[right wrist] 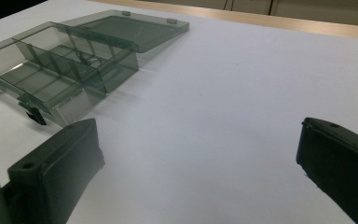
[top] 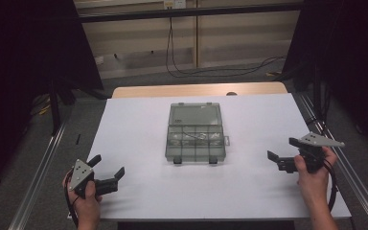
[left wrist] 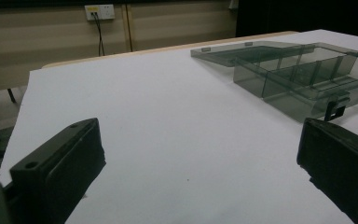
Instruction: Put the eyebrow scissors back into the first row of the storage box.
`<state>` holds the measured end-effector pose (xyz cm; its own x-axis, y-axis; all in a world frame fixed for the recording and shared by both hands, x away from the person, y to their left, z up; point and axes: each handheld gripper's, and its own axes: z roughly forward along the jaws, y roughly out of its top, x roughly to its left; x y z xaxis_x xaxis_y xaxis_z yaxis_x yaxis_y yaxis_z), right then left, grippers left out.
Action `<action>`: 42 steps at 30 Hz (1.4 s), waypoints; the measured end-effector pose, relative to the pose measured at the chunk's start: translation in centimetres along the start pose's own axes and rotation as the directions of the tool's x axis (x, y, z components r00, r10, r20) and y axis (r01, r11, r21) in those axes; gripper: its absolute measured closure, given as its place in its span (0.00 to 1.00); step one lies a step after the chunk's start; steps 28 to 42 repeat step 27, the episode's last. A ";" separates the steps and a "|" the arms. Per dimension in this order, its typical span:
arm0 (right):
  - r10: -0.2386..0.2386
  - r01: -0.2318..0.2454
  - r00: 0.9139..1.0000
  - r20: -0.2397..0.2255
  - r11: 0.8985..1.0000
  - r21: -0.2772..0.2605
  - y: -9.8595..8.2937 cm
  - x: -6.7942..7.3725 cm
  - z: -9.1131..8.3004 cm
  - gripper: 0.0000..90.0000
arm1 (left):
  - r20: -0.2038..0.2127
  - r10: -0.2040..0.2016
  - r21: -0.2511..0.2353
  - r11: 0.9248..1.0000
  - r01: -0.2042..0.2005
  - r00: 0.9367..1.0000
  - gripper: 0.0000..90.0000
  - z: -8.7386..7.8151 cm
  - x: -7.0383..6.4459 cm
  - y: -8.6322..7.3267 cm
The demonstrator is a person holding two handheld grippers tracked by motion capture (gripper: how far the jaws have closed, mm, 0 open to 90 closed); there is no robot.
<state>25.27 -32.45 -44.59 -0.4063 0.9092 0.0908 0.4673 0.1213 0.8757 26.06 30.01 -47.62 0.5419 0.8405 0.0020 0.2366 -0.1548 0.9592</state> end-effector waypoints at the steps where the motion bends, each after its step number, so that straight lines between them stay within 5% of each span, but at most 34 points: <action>1: 0.007 -0.007 1.000 0.006 1.000 -0.004 -0.3 -0.2 -0.3 0.00 | 0.000 -0.001 -0.001 1.000 0.001 1.000 0.00 0.0 0.0 0.0; 13: 0.067 -0.062 0.995 0.067 0.996 -0.067 -3.4 -2.2 -3.7 0.00 | -0.009 0.000 0.008 1.000 0.000 1.000 0.00 0.0 -0.1 0.0; 22: 0.145 -0.135 0.986 0.076 0.983 -0.126 -5.0 -3.0 -4.9 0.00 | -0.010 -0.001 0.002 1.000 0.001 1.000 0.00 0.1 -0.1 0.0; 42: 0.136 -0.127 0.988 0.069 0.984 -0.124 -5.3 -2.9 -4.6 0.00 | -0.007 0.008 0.008 1.000 -0.008 1.000 0.00 0.1 -0.1 0.0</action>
